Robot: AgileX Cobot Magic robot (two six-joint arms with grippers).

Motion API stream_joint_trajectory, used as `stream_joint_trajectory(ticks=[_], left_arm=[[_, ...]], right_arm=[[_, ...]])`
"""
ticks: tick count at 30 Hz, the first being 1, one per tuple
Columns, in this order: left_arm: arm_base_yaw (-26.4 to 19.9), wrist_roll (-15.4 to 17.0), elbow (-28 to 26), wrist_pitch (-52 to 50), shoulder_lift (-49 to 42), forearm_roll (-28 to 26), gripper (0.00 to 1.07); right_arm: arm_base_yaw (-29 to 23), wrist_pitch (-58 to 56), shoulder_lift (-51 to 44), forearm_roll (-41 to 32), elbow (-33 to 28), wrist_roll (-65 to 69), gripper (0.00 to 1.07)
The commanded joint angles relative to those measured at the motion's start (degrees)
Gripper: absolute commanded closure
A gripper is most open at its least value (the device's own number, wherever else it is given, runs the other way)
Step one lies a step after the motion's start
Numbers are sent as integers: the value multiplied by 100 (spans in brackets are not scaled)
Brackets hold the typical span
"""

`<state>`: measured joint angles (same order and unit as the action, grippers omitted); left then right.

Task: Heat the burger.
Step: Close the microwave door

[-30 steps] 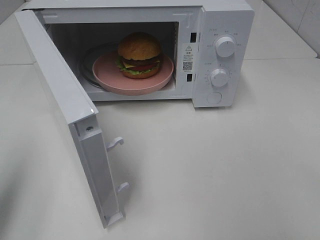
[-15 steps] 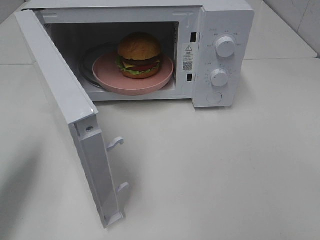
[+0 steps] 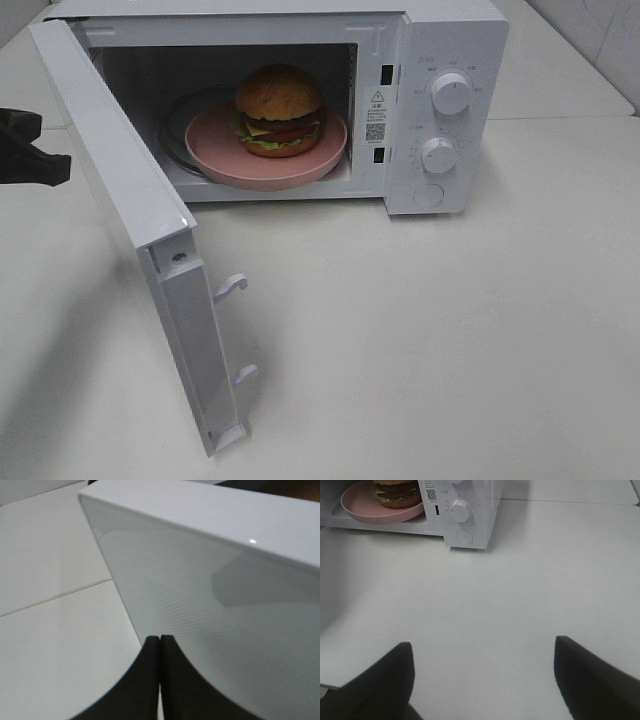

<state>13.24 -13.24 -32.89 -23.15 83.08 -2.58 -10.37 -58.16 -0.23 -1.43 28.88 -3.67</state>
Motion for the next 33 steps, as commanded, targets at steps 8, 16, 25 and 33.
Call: stream_joint_trajectory(ticks=[8,16,25,33], left_arm=[[384,34,-453,-395,625,435,106],[613,34,-968,-384,1112,435,106],[1037,34,-1690,-384,1684,435,106],[1507,34,-2590,-372,2326,435,106]], right_arm=[[29,92,-155,-11,6,11,34],[29,92,-155,-6,6,11,34],[29,92,-155,-6,6,11,34],[29,92,-155,0,6,11,34]])
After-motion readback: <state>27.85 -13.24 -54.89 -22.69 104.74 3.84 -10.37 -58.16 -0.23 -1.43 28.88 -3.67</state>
